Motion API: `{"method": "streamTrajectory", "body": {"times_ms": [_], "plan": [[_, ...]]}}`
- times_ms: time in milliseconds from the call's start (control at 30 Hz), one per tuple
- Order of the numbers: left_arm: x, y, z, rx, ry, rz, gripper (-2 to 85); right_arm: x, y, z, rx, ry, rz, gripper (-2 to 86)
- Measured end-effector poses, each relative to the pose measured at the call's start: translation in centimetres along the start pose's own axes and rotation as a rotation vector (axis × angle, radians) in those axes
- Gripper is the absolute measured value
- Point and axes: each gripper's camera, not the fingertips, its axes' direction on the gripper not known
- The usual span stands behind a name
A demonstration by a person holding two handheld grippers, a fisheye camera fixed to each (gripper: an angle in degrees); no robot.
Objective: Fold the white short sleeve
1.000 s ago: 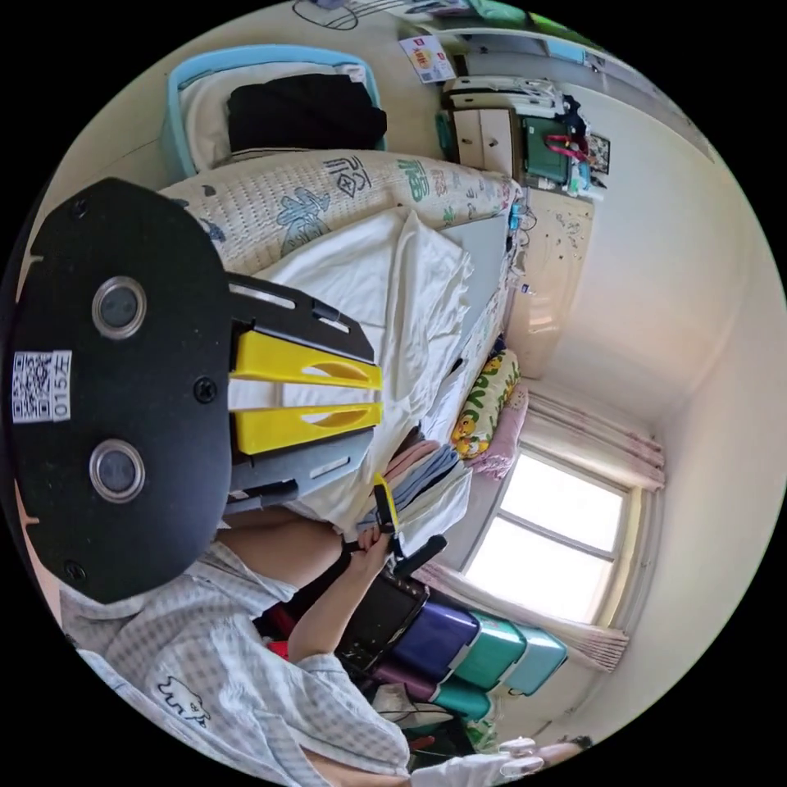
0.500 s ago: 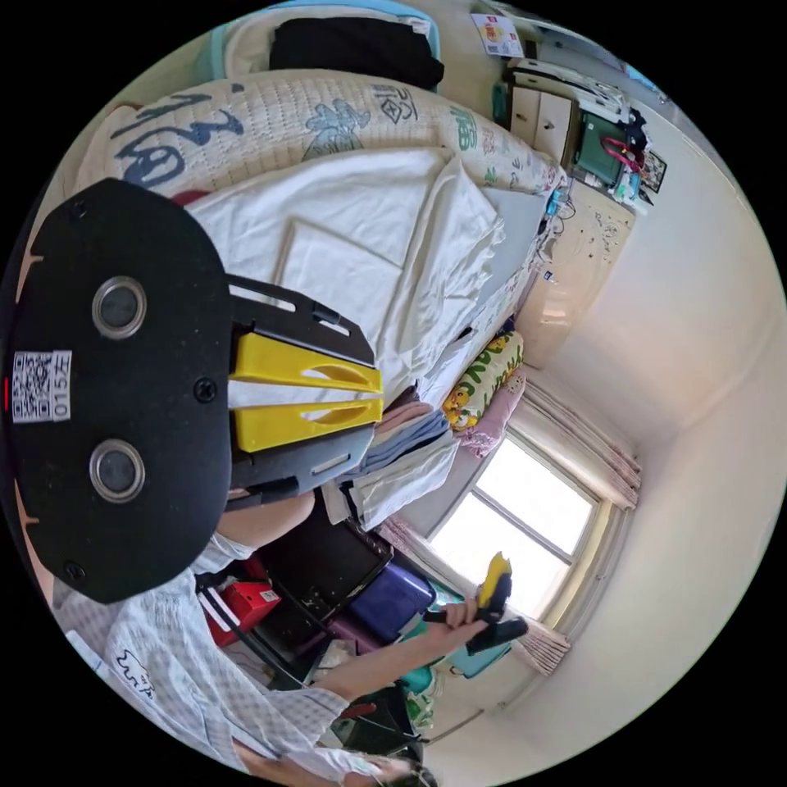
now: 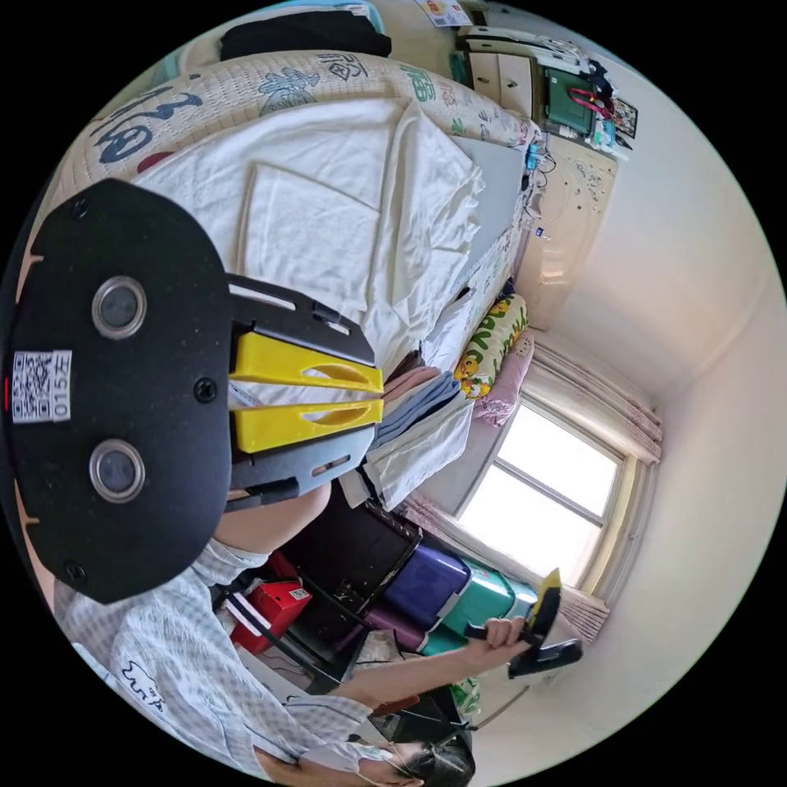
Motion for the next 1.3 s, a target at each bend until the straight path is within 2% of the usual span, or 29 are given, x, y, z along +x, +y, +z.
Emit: {"method": "streamTrajectory", "body": {"times_ms": [67,100,200,267,400,733,900,1033,1100,1200,1300], "plan": [[-0.4,-0.1,0.0,0.014,-0.02,-0.01,-0.5,-1.7,5.2,5.0,0.151,0.087,0.079,-0.4],[-0.7,-0.2,0.1,0.016,-0.032,-0.028,-0.6,-2.8,7.8,9.4,0.176,0.063,0.116,0.0],[-1.3,-0.6,0.2,0.024,-0.035,-0.055,-0.6,-4.2,10.8,20.9,-0.018,-0.083,0.292,4.1],[-1.3,-0.6,0.3,0.042,-0.063,-0.051,-0.5,-4.5,11.4,25.8,-0.076,-0.15,0.374,6.2],[-1.3,-1.7,1.3,0.027,-0.101,-0.039,0.1,-5.3,10.6,33.1,-0.16,-0.154,0.429,8.3],[-1.2,-7.6,7.1,-0.129,-0.123,0.104,3.8,-5.2,8.2,45.3,-0.288,-0.134,0.449,9.3],[-2.2,-12.9,12.0,-0.203,-0.11,0.176,6.6,-7.4,7.8,51.6,-0.425,-0.262,0.352,10.2],[-3.5,-12.6,15.2,-0.223,-0.101,0.159,7.9,-9.0,6.5,53.1,-0.452,-0.22,0.317,12.7],[-3.5,-11.9,16.9,-0.287,-0.039,0.149,8.1,-9.7,6.0,53.5,-0.463,-0.164,0.29,13.6],[-1.6,-11.9,18.4,-0.39,-0.027,0.252,8.7,-9.9,6.9,54.0,-0.5,-0.112,0.285,12.8],[0.3,-12.1,18.6,-0.382,-0.043,0.329,9.0,-10.2,8.6,55.1,-0.561,-0.232,0.31,10.2]]}}
